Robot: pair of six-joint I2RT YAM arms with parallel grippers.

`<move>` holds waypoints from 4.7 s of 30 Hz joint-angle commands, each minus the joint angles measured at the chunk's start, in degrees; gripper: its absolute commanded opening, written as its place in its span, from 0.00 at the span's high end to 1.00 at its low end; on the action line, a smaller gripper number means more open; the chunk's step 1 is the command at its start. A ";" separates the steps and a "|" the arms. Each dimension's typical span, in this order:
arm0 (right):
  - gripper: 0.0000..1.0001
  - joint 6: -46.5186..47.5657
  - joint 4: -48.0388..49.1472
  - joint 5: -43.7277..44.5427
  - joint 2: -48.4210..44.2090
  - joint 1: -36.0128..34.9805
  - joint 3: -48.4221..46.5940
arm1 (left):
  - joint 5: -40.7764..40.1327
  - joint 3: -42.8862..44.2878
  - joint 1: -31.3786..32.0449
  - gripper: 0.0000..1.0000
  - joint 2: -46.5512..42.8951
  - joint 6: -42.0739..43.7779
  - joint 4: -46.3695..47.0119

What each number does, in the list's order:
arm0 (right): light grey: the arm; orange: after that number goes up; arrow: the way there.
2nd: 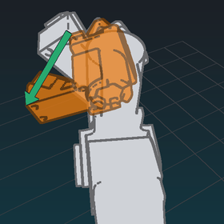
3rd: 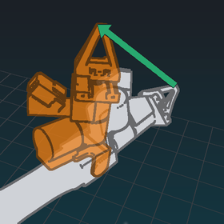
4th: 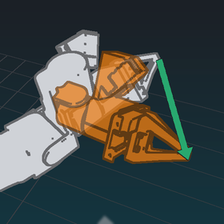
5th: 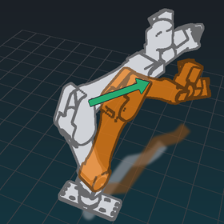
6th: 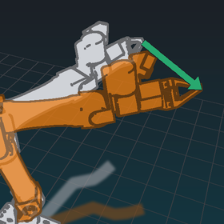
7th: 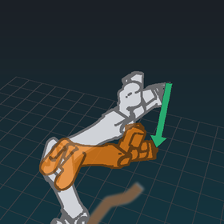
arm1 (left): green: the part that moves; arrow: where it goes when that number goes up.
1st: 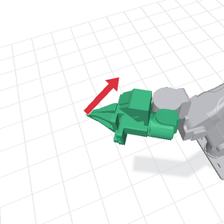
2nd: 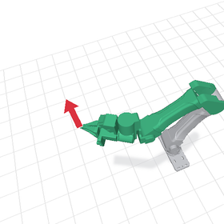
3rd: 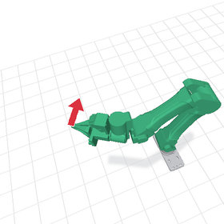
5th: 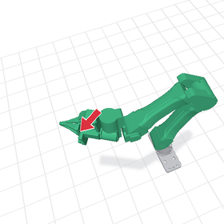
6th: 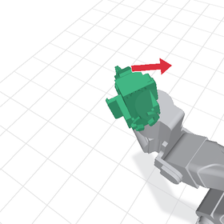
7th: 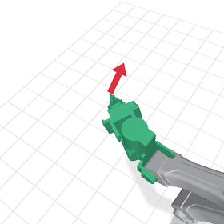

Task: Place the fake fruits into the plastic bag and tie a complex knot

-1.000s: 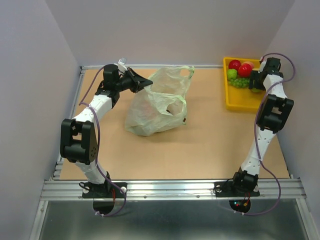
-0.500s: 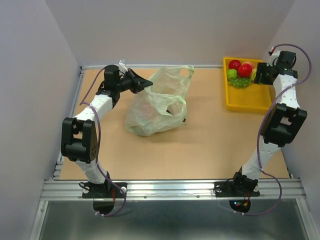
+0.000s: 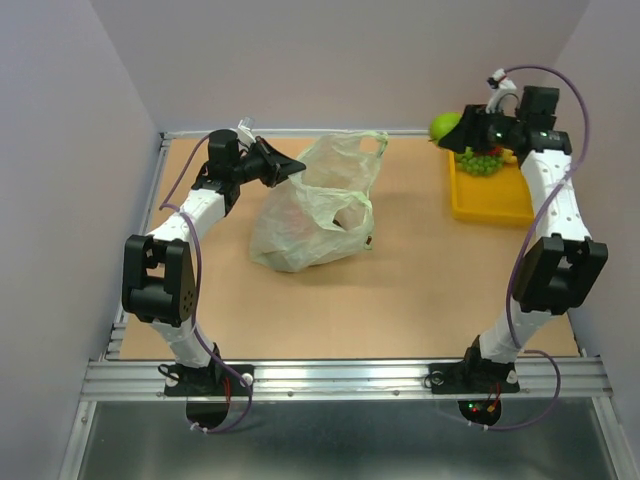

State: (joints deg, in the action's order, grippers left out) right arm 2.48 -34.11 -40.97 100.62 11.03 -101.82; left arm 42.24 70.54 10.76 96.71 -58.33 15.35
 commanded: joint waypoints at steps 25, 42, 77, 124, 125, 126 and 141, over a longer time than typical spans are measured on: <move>0.60 6.91 2.03 6.24 -1.39 -35.01 6.62 | 2.50 3.11 -0.31 1.00 -0.47 1.20 1.26; 0.00 6.57 2.47 16.00 -0.75 -43.02 6.46 | 5.40 3.55 -0.39 1.00 0.33 -1.00 3.10; 0.18 14.04 6.33 0.11 -2.61 -20.70 6.89 | 6.72 2.41 -0.48 1.00 -0.29 0.67 3.02; 0.99 -4.76 19.17 1.24 -17.37 -21.05 23.59 | 10.74 27.09 -3.30 0.42 -13.02 61.42 -25.87; 1.00 -5.20 18.82 1.33 -17.91 -21.13 24.82 | 9.80 28.67 -2.51 0.41 -13.64 64.80 -28.25; 1.00 -5.90 18.73 1.33 -18.96 -21.13 25.44 | 7.88 29.47 -1.28 0.39 -14.26 68.05 -33.32; 1.00 -11.44 16.18 2.30 -23.80 -21.13 30.80 | -40.37 16.82 46.79 0.44 -16.47 112.37 -47.62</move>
State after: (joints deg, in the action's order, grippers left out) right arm -7.49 -18.79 -39.31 80.51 -9.52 -72.18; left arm 16.03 87.05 55.02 78.96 43.59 -32.91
